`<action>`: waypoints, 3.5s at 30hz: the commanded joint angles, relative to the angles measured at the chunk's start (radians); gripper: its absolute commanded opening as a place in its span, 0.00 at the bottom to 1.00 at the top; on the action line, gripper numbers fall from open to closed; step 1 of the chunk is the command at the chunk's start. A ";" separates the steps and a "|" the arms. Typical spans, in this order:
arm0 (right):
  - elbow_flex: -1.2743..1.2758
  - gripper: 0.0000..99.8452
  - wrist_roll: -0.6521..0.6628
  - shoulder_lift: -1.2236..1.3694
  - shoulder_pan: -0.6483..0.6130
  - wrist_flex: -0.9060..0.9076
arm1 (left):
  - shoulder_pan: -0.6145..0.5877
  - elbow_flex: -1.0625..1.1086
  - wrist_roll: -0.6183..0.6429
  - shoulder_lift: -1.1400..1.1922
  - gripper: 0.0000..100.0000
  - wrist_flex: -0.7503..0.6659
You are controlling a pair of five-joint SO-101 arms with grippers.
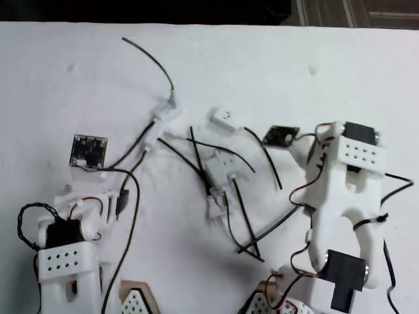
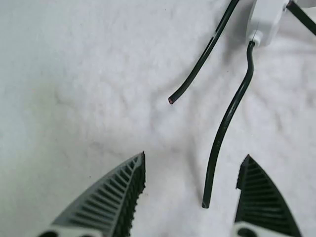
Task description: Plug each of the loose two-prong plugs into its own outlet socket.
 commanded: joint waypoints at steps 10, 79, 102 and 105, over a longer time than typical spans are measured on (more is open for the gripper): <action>0.186 0.48 0.339 -0.004 0.091 -0.289 | -0.005 -0.029 0.003 -0.016 0.30 -0.021; 0.328 0.25 -0.364 -0.016 -0.045 -0.389 | -0.005 -0.029 0.003 -0.016 0.30 -0.021; 0.651 0.25 -0.365 -0.427 -0.147 -0.453 | -0.005 -0.029 0.003 -0.016 0.30 -0.021; 0.660 0.25 -0.365 -0.427 -0.145 -0.472 | -0.005 -0.029 0.003 -0.016 0.30 -0.021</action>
